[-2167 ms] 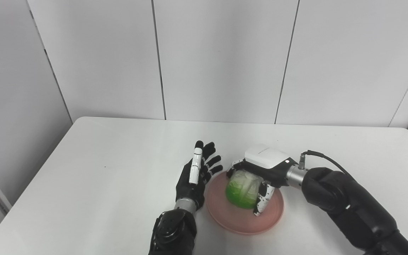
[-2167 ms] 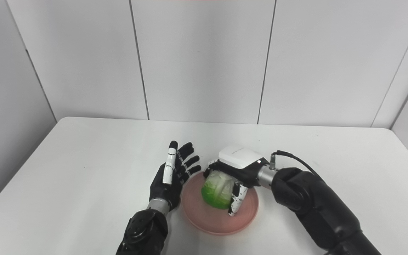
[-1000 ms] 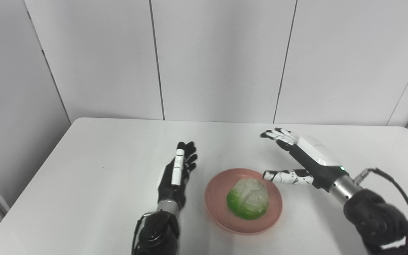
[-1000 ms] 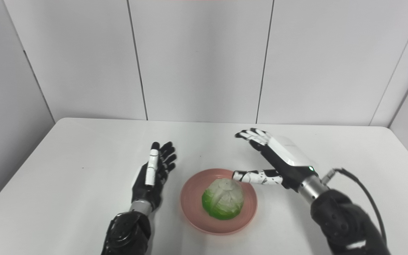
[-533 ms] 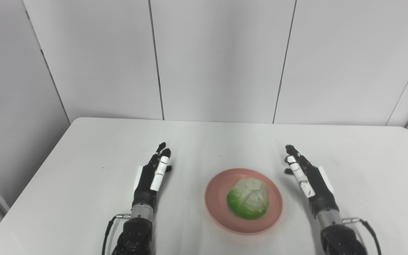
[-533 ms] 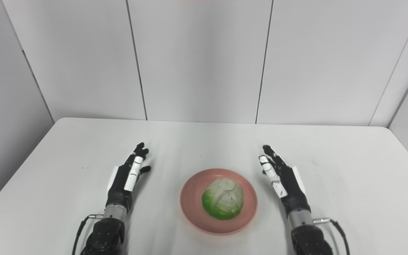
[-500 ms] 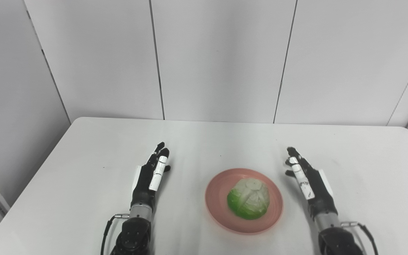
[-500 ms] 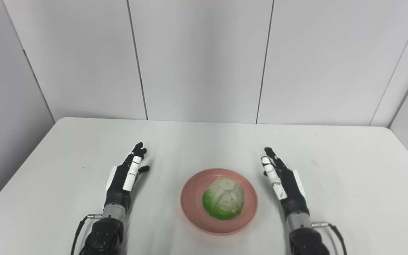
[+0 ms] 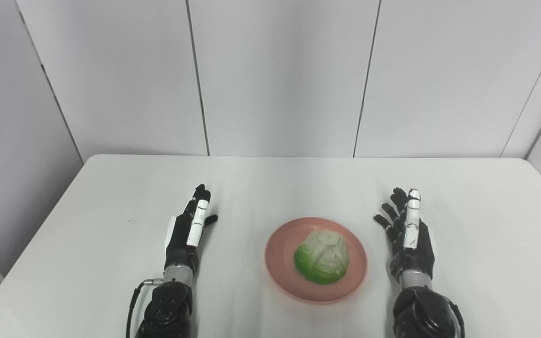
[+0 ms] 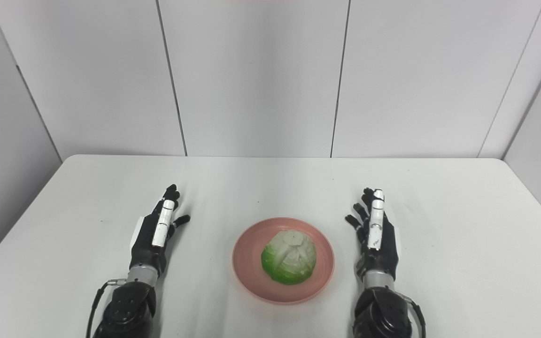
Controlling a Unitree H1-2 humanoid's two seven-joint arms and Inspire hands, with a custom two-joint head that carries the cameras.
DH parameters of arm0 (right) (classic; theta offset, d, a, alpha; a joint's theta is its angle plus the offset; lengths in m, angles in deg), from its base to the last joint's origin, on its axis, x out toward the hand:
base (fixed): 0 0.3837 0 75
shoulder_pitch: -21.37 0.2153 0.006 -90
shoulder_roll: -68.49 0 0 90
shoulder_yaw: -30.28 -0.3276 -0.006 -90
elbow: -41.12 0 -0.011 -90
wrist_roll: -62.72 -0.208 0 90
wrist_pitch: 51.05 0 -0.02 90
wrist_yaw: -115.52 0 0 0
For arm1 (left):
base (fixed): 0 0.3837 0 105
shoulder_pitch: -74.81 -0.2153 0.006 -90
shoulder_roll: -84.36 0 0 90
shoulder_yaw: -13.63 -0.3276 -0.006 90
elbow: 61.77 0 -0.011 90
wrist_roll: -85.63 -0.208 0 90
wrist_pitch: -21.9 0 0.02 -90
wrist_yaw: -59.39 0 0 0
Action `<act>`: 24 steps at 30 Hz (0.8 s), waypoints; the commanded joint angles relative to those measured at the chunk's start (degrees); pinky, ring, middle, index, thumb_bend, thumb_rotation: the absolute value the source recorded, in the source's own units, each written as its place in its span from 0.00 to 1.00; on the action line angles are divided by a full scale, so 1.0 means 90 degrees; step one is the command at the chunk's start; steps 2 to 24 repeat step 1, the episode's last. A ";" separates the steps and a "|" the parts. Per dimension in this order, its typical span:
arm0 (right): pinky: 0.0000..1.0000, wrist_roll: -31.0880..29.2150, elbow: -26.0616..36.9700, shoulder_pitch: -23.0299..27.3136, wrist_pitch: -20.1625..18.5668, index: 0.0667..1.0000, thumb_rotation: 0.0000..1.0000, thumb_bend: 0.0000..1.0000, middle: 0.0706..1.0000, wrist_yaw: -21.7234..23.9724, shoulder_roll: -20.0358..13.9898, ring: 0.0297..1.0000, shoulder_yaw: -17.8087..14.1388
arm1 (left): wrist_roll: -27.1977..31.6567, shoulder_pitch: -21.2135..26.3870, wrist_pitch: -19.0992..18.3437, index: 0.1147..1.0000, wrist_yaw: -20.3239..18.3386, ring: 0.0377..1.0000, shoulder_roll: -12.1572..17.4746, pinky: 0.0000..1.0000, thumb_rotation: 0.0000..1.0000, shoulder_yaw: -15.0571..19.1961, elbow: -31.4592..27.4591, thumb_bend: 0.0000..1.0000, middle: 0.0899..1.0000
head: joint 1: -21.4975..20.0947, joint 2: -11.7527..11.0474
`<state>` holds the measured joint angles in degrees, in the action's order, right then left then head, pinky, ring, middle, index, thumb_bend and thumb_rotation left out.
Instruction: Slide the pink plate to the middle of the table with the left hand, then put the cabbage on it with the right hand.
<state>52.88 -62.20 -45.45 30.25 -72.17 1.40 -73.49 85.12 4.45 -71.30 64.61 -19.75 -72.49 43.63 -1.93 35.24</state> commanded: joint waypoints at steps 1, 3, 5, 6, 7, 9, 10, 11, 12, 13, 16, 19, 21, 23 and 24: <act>0.78 -0.0057 -0.0065 0.0018 -0.0240 0.83 0.97 0.71 0.87 -0.0137 0.0026 0.85 -0.0010 | -0.0071 0.0228 -0.0050 0.91 0.0012 0.98 0.0056 1.00 0.93 -0.0030 -0.0092 0.74 0.95 | 0.0008 -0.0006; 0.78 -0.0057 -0.0065 0.0018 -0.0240 0.83 0.97 0.71 0.87 -0.0137 0.0026 0.85 -0.0010 | -0.0071 0.0228 -0.0050 0.91 0.0012 0.98 0.0056 1.00 0.93 -0.0030 -0.0092 0.74 0.95 | 0.0008 -0.0006; 0.78 -0.0057 -0.0065 0.0018 -0.0240 0.83 0.97 0.71 0.87 -0.0137 0.0026 0.85 -0.0010 | -0.0071 0.0228 -0.0050 0.91 0.0012 0.98 0.0056 1.00 0.93 -0.0030 -0.0092 0.74 0.95 | 0.0008 -0.0006; 0.78 -0.0057 -0.0065 0.0018 -0.0240 0.83 0.97 0.71 0.87 -0.0137 0.0026 0.85 -0.0010 | -0.0071 0.0228 -0.0050 0.91 0.0012 0.98 0.0056 1.00 0.93 -0.0030 -0.0092 0.74 0.95 | 0.0008 -0.0006; 0.78 -0.0057 -0.0065 0.0018 -0.0240 0.83 0.97 0.71 0.87 -0.0137 0.0026 0.85 -0.0010 | -0.0071 0.0228 -0.0050 0.91 0.0012 0.98 0.0056 1.00 0.93 -0.0030 -0.0092 0.74 0.95 | 0.0008 -0.0006; 0.78 -0.0057 -0.0065 0.0018 -0.0240 0.83 0.97 0.71 0.87 -0.0137 0.0026 0.85 -0.0010 | -0.0071 0.0228 -0.0050 0.91 0.0012 0.98 0.0056 1.00 0.93 -0.0030 -0.0092 0.74 0.95 | 0.0008 -0.0006; 0.78 -0.0057 -0.0065 0.0018 -0.0240 0.83 0.97 0.71 0.87 -0.0137 0.0026 0.85 -0.0010 | -0.0071 0.0228 -0.0050 0.91 0.0012 0.98 0.0056 1.00 0.93 -0.0030 -0.0092 0.74 0.95 | 0.0008 -0.0006; 0.78 -0.0057 -0.0065 0.0018 -0.0240 0.83 0.97 0.71 0.87 -0.0137 0.0026 0.85 -0.0010 | -0.0071 0.0228 -0.0050 0.91 0.0012 0.98 0.0056 1.00 0.93 -0.0030 -0.0092 0.74 0.95 | 0.0008 -0.0006; 0.78 -0.0057 -0.0065 0.0018 -0.0240 0.83 0.97 0.71 0.87 -0.0137 0.0026 0.85 -0.0010 | -0.0071 0.0228 -0.0050 0.91 0.0012 0.98 0.0056 1.00 0.93 -0.0030 -0.0092 0.74 0.95 | 0.0008 -0.0006; 0.78 -0.0057 -0.0065 0.0018 -0.0240 0.83 0.97 0.71 0.87 -0.0137 0.0026 0.85 -0.0010 | -0.0071 0.0228 -0.0050 0.91 0.0012 0.98 0.0056 1.00 0.93 -0.0030 -0.0092 0.74 0.95 | 0.0008 -0.0006; 0.78 -0.0057 -0.0065 0.0018 -0.0240 0.83 0.97 0.71 0.87 -0.0137 0.0026 0.85 -0.0010 | -0.0071 0.0228 -0.0050 0.91 0.0012 0.98 0.0056 1.00 0.93 -0.0030 -0.0092 0.74 0.95 | 0.0008 -0.0006; 0.78 -0.0057 -0.0065 0.0018 -0.0240 0.83 0.97 0.71 0.87 -0.0137 0.0026 0.85 -0.0010 | -0.0071 0.0228 -0.0050 0.91 0.0012 0.98 0.0056 1.00 0.93 -0.0030 -0.0092 0.74 0.95 | 0.0008 -0.0006; 0.78 -0.0057 -0.0065 0.0018 -0.0240 0.83 0.97 0.71 0.87 -0.0137 0.0026 0.85 -0.0010 | -0.0071 0.0228 -0.0050 0.91 0.0012 0.98 0.0056 1.00 0.93 -0.0030 -0.0092 0.74 0.95 | 0.0008 -0.0006; 0.78 -0.0057 -0.0065 0.0018 -0.0240 0.83 0.97 0.71 0.87 -0.0137 0.0026 0.85 -0.0010 | -0.0071 0.0228 -0.0050 0.91 0.0012 0.98 0.0056 1.00 0.93 -0.0030 -0.0092 0.74 0.95 | 0.0008 -0.0006; 0.78 -0.0057 -0.0065 0.0018 -0.0240 0.83 0.97 0.71 0.87 -0.0137 0.0026 0.85 -0.0010 | -0.0071 0.0228 -0.0050 0.91 0.0012 0.98 0.0056 1.00 0.93 -0.0030 -0.0092 0.74 0.95 | 0.0008 -0.0006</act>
